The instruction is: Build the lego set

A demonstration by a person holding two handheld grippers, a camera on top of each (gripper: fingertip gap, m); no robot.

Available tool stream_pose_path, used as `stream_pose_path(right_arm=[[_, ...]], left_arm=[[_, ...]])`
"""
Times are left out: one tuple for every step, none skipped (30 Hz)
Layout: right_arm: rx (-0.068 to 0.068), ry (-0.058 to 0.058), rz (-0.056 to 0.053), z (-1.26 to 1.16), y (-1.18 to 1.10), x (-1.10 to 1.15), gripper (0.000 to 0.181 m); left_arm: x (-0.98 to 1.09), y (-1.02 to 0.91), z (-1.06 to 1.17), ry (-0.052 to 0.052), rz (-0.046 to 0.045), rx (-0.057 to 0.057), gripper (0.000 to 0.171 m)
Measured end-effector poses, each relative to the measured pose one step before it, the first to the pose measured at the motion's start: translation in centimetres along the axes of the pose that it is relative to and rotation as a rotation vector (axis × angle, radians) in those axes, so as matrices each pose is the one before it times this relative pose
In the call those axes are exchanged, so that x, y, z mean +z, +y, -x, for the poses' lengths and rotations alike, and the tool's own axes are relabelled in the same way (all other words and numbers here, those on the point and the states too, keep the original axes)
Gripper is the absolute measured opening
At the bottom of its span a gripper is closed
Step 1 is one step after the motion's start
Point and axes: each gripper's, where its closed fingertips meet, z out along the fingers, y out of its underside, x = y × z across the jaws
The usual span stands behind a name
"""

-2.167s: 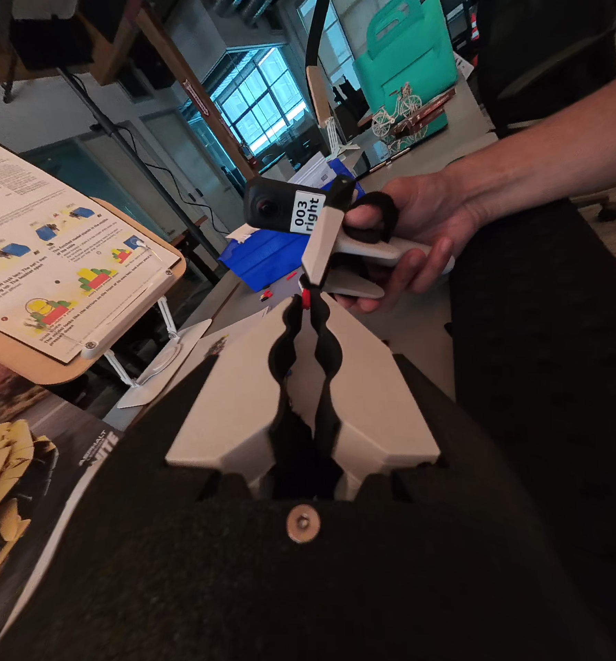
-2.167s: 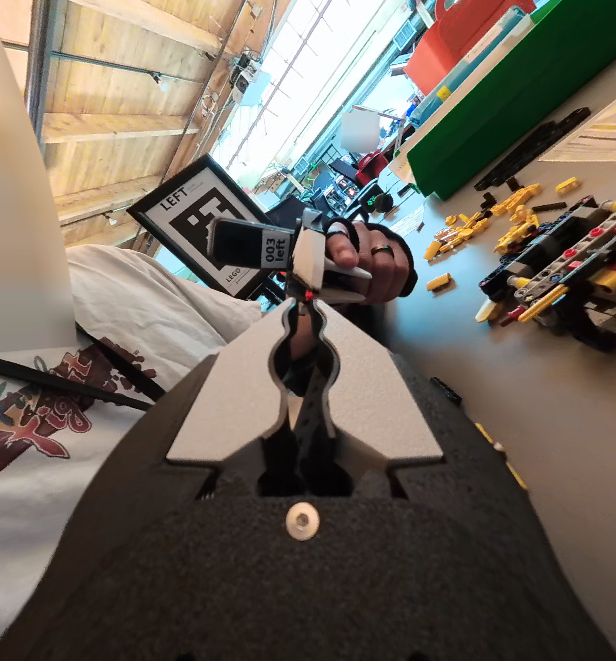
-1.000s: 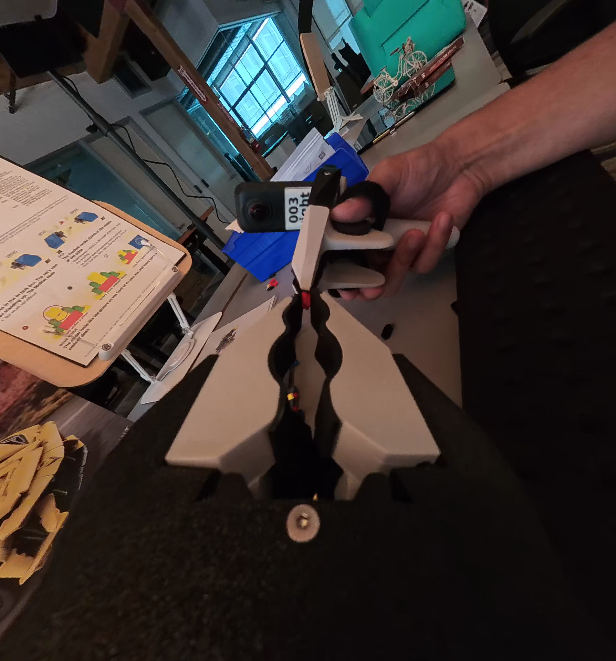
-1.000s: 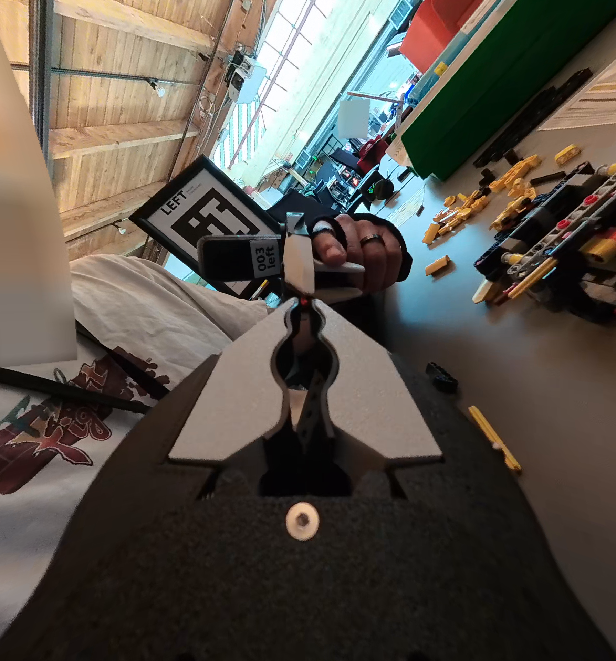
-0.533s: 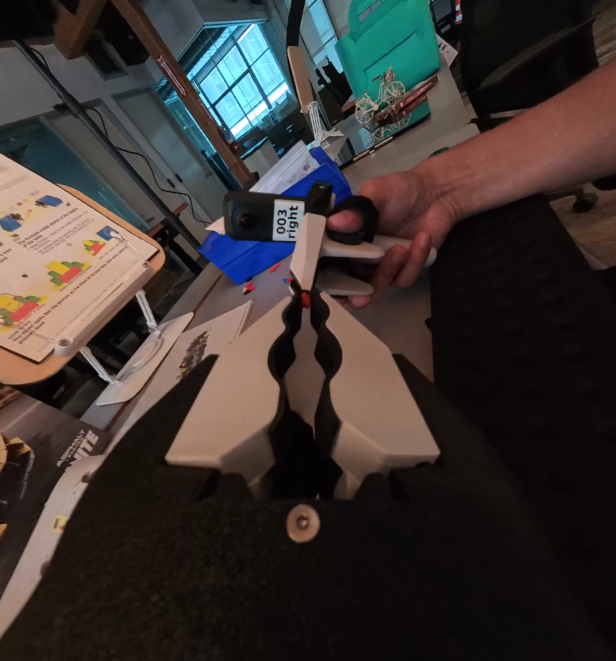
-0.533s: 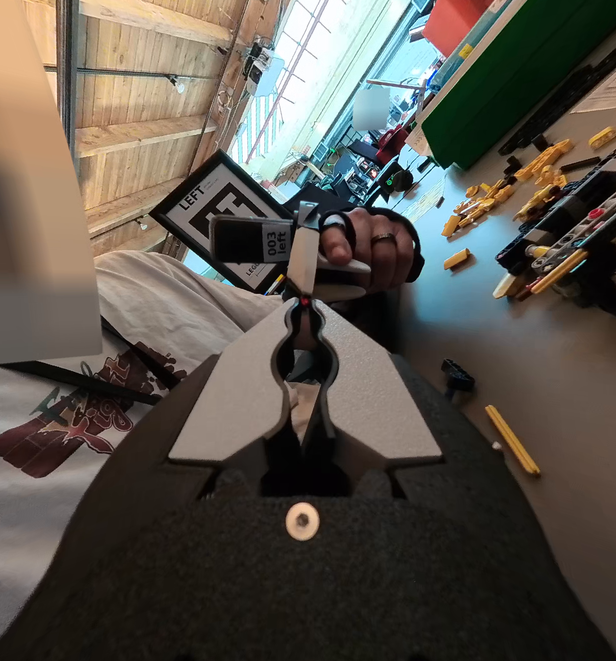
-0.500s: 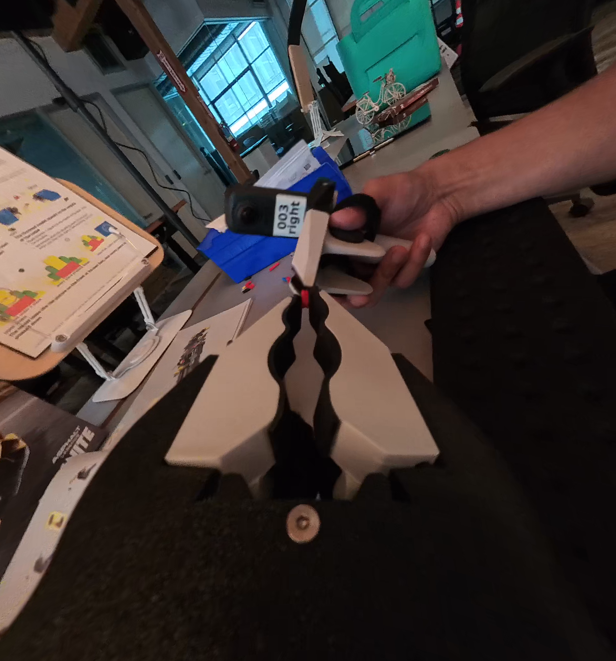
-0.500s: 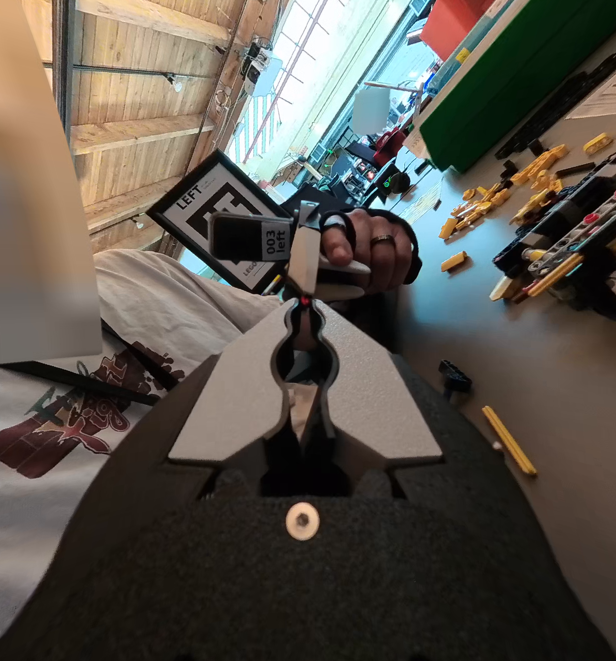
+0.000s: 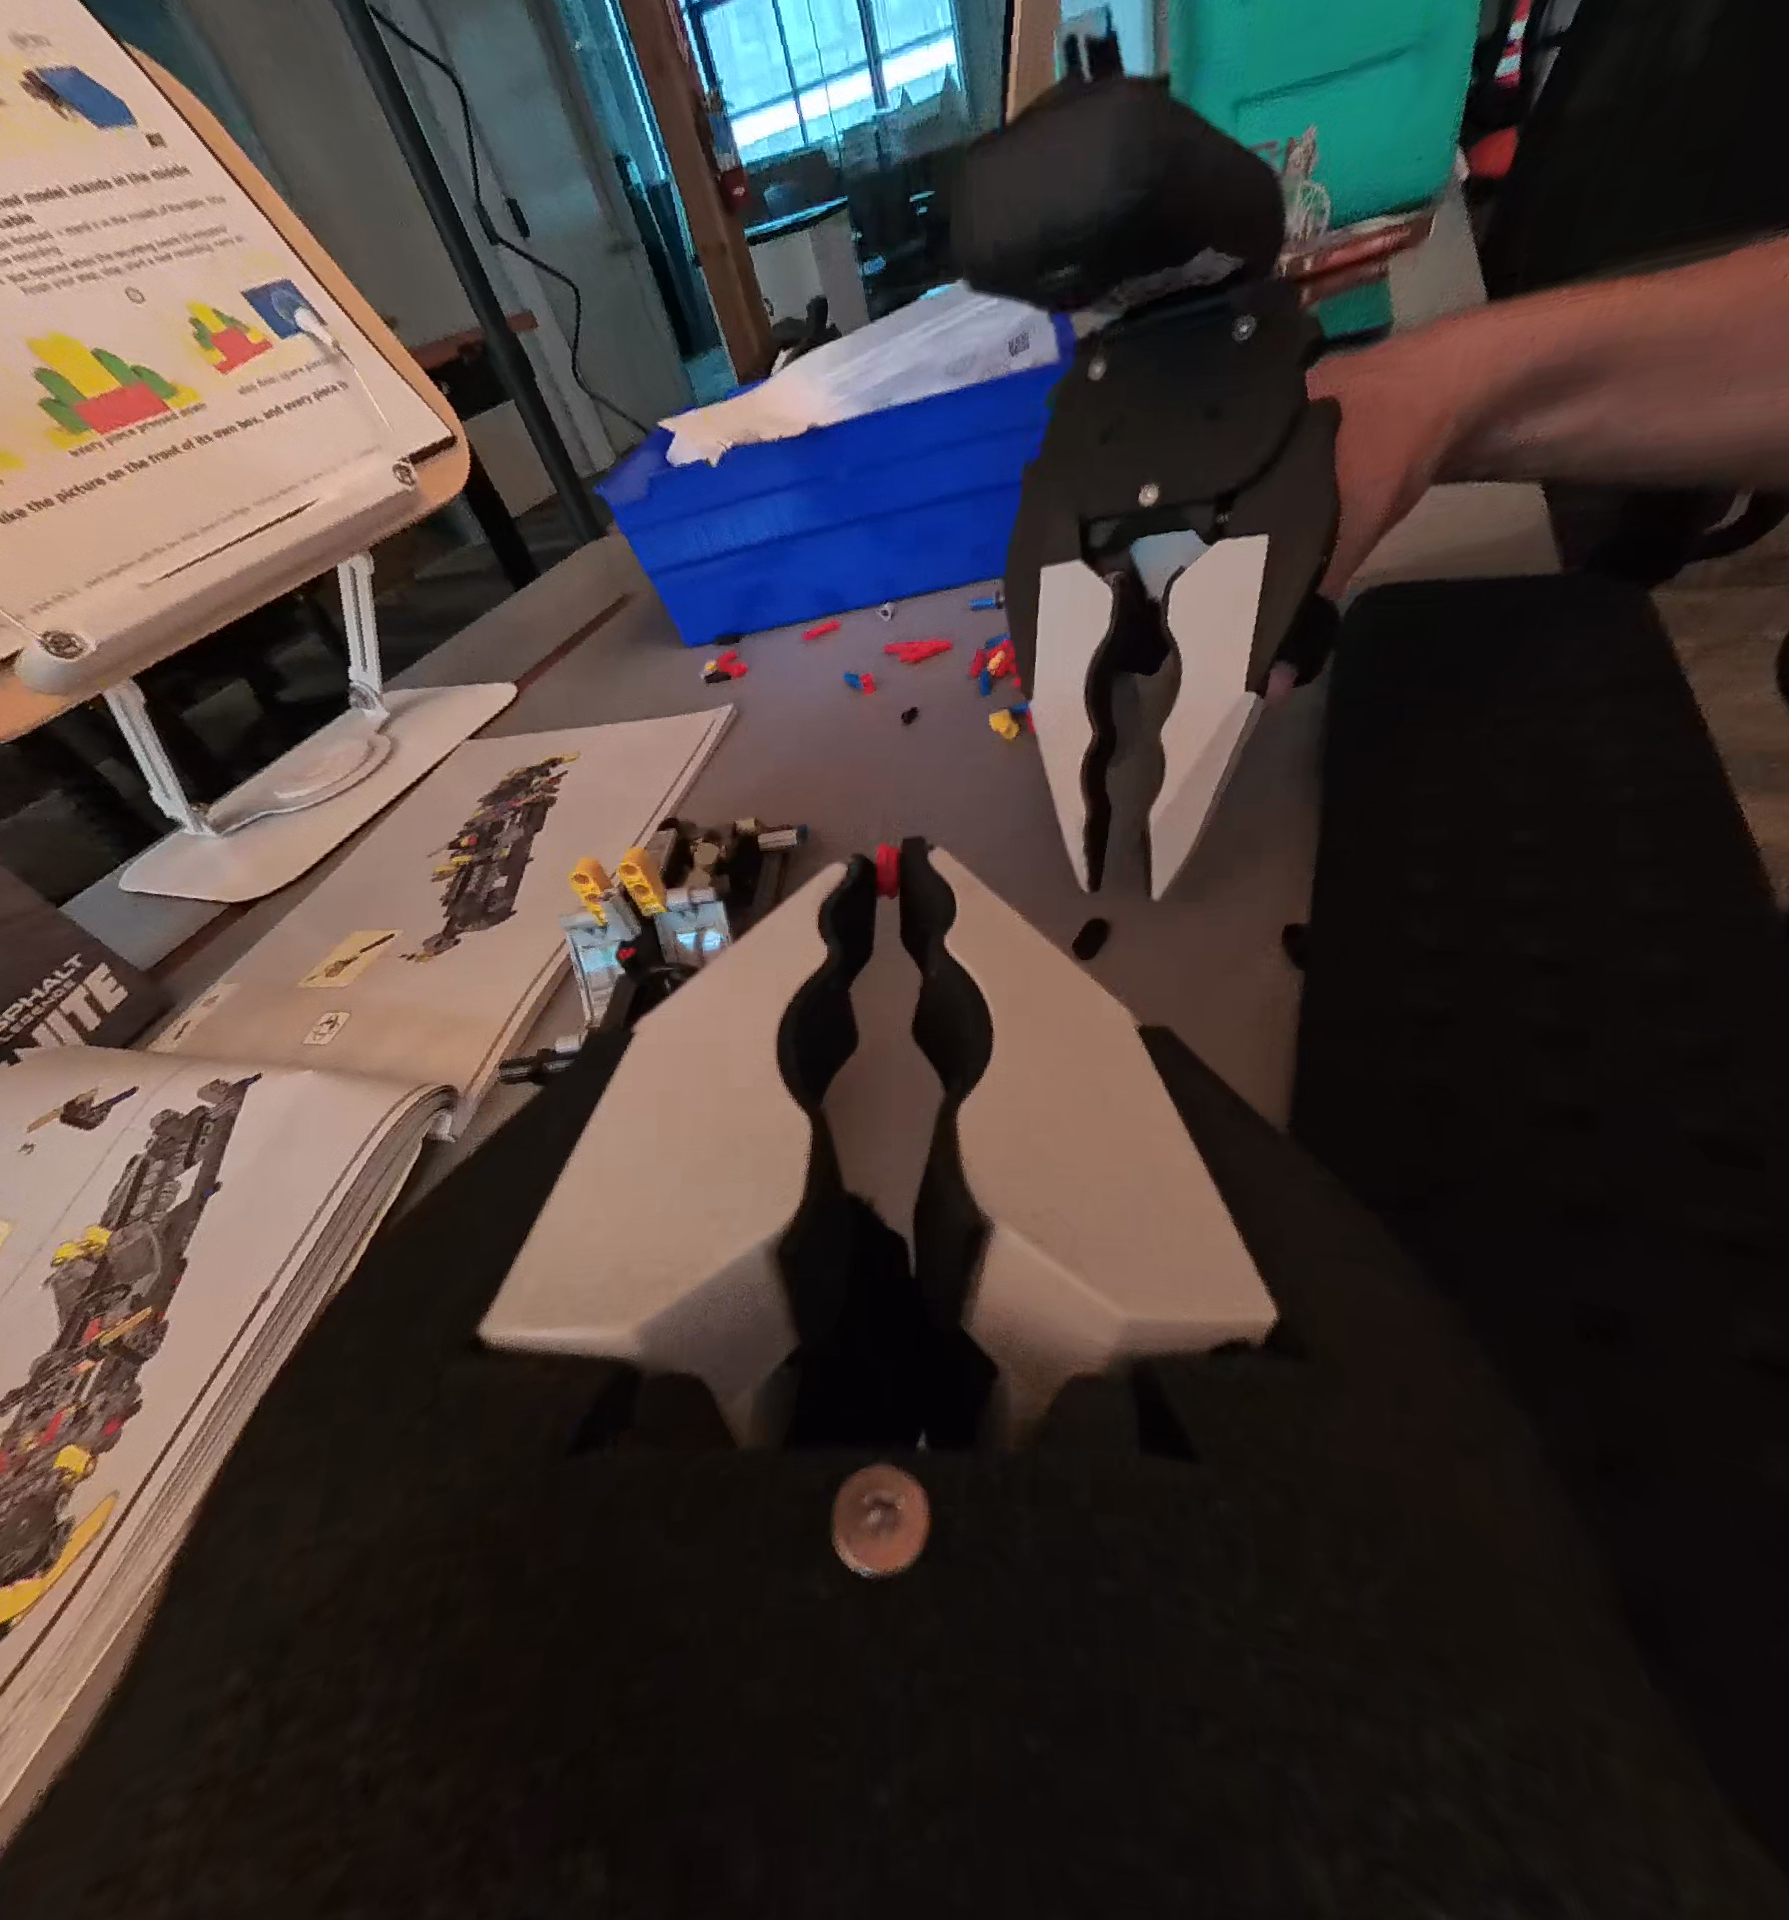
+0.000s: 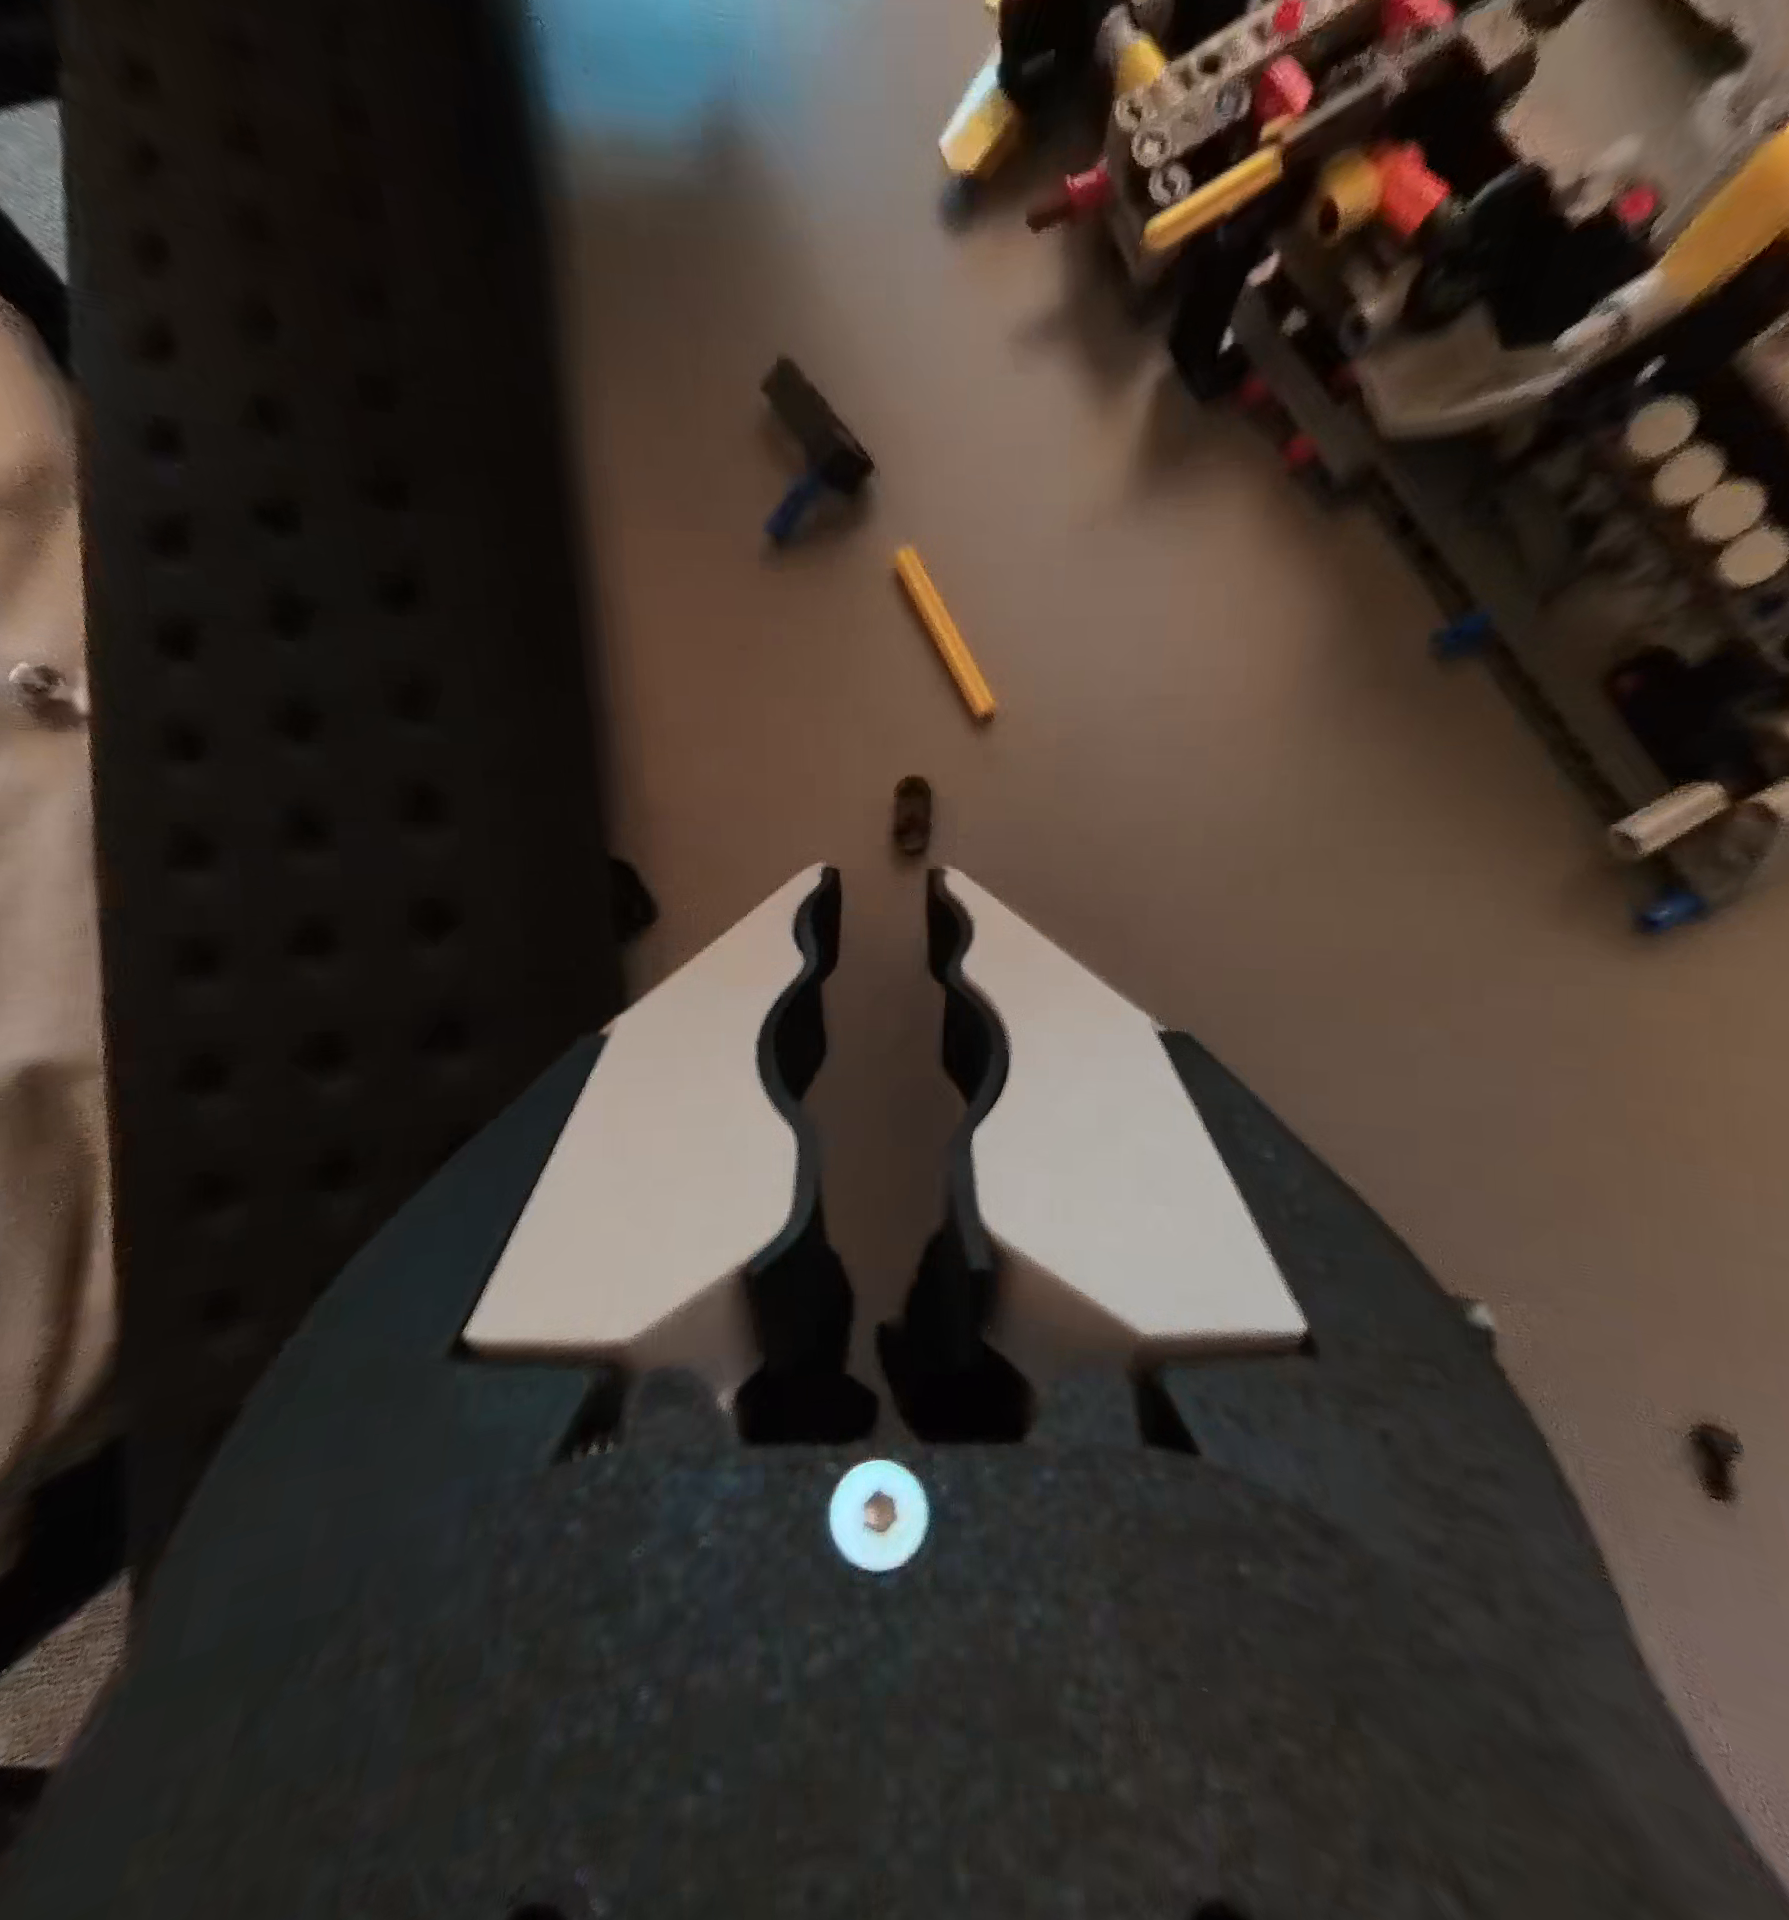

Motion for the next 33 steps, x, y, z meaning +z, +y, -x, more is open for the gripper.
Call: stream_pose_path(right_arm=[[0.0274,-0.0325,-0.0178,0.230,-0.143,0.285,0.017],[0.0155,-0.0098,-0.0327,0.023,-0.315,0.205,0.017],[-0.0039,0.0160,-0.0211,-0.235,-0.162,0.201,0.017],[-0.0114,0.0225,-0.0116,-0.236,-0.089,0.185,0.016],[-0.0101,0.0195,-0.0037,-0.171,-0.072,0.162,0.015],[-0.0089,0.0138,0.0011,-0.084,-0.080,0.114,0.015],[-0.0071,0.0090,0.0102,-0.042,0.044,0.116,0.014],[-0.0078,0.0089,0.0272,-0.110,0.255,0.156,0.014],[-0.0109,0.0055,0.0205,-0.037,0.129,0.091,0.011],[-0.0151,0.0035,0.0181,-0.006,0.056,0.004,0.007],[-0.0123,0.0030,0.0220,-0.003,0.052,0.002,0.007],[-0.0038,-0.0028,0.0300,0.022,0.060,-0.025,0.007],[0.0030,-0.0092,0.0309,0.008,0.022,0.000,0.007],[-0.0012,-0.0106,0.0252,-0.033,-0.002,0.010,0.007],[-0.0026,-0.0001,0.0091,-0.165,-0.092,0.063,0.007],[0.0006,0.0021,-0.0173,-0.238,-0.285,0.045,0.007],[0.0253,-0.0204,-0.0735,0.012,-1.096,-0.268,0.007],[0.0515,-0.0429,-0.1343,0.276,-2.260,-0.745,0.006],[0.0634,-0.0445,-0.1800,0.312,-3.257,-1.027,0.006],[0.0717,-0.0550,-0.2079,0.511,-3.742,-0.937,0.006],[0.0714,-0.0782,-0.1966,0.954,-3.298,-0.429,0.006],[0.0541,-0.0672,-0.1345,0.853,-1.942,0.257,0.005],[0.0358,-0.0220,-0.0709,0.102,-0.652,0.592,0.006],[0.0312,-0.0372,-0.0475,0.185,-0.163,0.640,0.006],[0.0548,-0.0577,-0.0477,0.368,-0.186,0.538,0.005],[0.0565,-0.0370,-0.0295,0.053,-0.043,0.451,0.005],[0.0288,-0.0278,-0.0100,0.065,0.162,0.387,0.005],[0.0059,-0.0075,0.0030,-0.038,0.297,0.333,0.005],[-0.0096,-0.0009,0.0173,0.034,0.384,0.253,0.006],[-0.0080,-0.0043,-0.0067,0.138,-0.072,0.051,0.006],[-0.0031,0.0038,0.0056,-0.086,0.053,-0.015,0.006],[0.0019,0.0014,0.0047,-0.121,0.081,-0.047,0.006],[0.0117,0.0001,-0.0028,-0.133,-0.001,-0.063,0.006]], left_arm=[[0.031,0.082,-0.118,0.0038,0.00373,0.0034,0.002],[0.050,0.063,-0.212,0.0125,0.00269,-0.0044,0.002],[0.085,0.147,-0.191,0.0138,0.00739,-0.0062,0.002],[0.106,0.195,-0.134,0.0097,0.01039,-0.0034,0.002],[0.100,0.168,-0.198,0.0145,0.00900,-0.0043,0.002],[0.101,0.133,-0.250,0.0173,0.00721,-0.0065,0.002],[0.062,0.061,-0.197,0.0122,0.00382,-0.0037,0.002],[0.035,0.037,-0.144,0.0088,0.00236,-0.0010,0.002],[0.034,0.058,-0.107,0.0080,0.00348,-0.0023,0.002],[0.031,0.065,-0.051,0.0055,0.00353,-0.0038,0.002],[0.018,0.064,-0.065,0.0066,0.00300,-0.0057,0.002],[0.015,0.070,-0.039,0.0059,0.00298,-0.0078,0.002],[-0.016,0.007,-0.004,0.0041,-0.00048,-0.0083,0.002],[-0.055,-0.096,0.040,0.0021,-0.00596,-0.0103,0.002],[-0.104,-0.195,0.138,-0.0012,-0.01170,-0.0142,0.002],[-0.178,-0.319,0.258,-0.0076,-0.01855,-0.0174,0.002],[-0.253,-0.512,0.262,-0.0042,-0.02963,-0.0241,0.002],[-0.301,-0.690,0.163,0.0055,-0.04070,-0.0336,0.002],[-0.332,-0.777,0.186,0.0062,-0.04583,-0.0392,0.002],[-0.315,-0.792,0.187,0.0070,-0.04684,-0.0391,0.002],[-0.314,-0.846,0.125,0.0106,-0.04921,-0.0383,0.002],[-0.309,-0.886,0.080,0.0094,-0.05233,-0.0347,0.001],[-0.280,-0.760,-0.005,0.0132,-0.04466,-0.0322,0.002],[-0.202,-0.497,-0.038,0.0130,-0.03055,-0.0284,0.001],[-0.138,-0.306,-0.042,0.0111,-0.01938,-0.0238,0.001],[-0.124,-0.283,-0.051,0.0084,-0.01712,-0.0157,0.001],[-0.075,-0.129,-0.111,0.0083,-0.00729,-0.0054,0.001],[-0.035,0.037,0.008,-0.0031,0.00314,0.0063,0.001],[-0.004,0.203,-0.033,-0.0007,0.01218,0.0094,0.001],[0.016,0.096,-0.101,0.0034,0.00556,0.0006,0.001],[0.001,-0.100,0.024,-0.0039,-0.00596,0.0028,0.001],[0.009,0.010,0.063,-0.0049,0.00274,0.0063,0.001],[0.020,0.075,0.089,-0.0054,0.00469,0.0042,0.001]])
